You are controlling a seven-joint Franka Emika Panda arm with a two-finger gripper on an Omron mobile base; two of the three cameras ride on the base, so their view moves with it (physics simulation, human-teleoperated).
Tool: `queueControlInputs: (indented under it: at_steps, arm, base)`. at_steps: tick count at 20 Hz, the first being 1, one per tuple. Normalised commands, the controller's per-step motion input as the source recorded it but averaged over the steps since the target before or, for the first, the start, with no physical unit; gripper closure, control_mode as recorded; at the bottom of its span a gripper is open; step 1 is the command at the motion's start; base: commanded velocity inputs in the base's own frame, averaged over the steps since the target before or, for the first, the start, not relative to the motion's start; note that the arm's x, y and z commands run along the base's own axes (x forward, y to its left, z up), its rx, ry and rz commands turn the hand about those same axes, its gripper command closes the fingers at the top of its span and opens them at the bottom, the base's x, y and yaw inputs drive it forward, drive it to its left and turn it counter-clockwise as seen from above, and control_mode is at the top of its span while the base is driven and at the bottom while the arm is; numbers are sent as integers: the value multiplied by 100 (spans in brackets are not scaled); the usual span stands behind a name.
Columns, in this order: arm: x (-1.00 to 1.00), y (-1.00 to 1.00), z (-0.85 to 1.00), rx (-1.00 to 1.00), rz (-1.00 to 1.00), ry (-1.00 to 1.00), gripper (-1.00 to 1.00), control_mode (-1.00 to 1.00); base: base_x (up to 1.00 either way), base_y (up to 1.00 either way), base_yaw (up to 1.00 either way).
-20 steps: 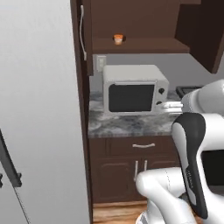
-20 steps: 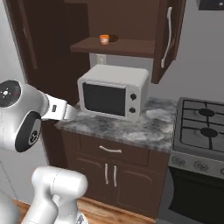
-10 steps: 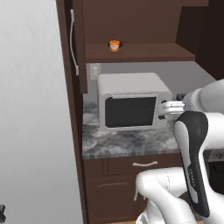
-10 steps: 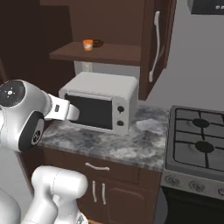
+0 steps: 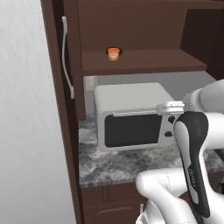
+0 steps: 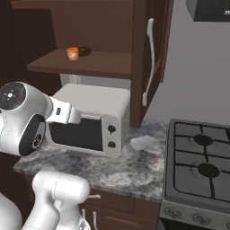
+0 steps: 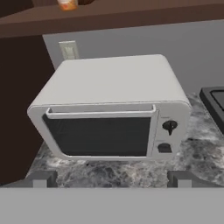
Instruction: Pick the avocado and bread from the counter and place them on the plate. Then pick the jam from the cabinet and place it next to the plate. Lastly close the cabinet door.
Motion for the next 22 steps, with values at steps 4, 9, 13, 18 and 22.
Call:
queueControlInputs:
  at_steps: [4, 9, 13, 18, 22]
  arm:
    - [0, 0, 0, 0, 0, 0, -100, 100]
    - [0, 0, 0, 0, 0, 0, -100, 100]
    - [-17, 8, 0, 0, 0, -1, -100, -100]
    - [-17, 36, 31, 0, 0, -3, -100, -100]
    - [-3, 18, 45, 0, 0, 0, -100, -100]
  base:
    - [42, 17, -10]
    - [31, 18, -6]
    - [3, 2, -1]
    - [0, 0, 0]
    - [0, 0, 0]
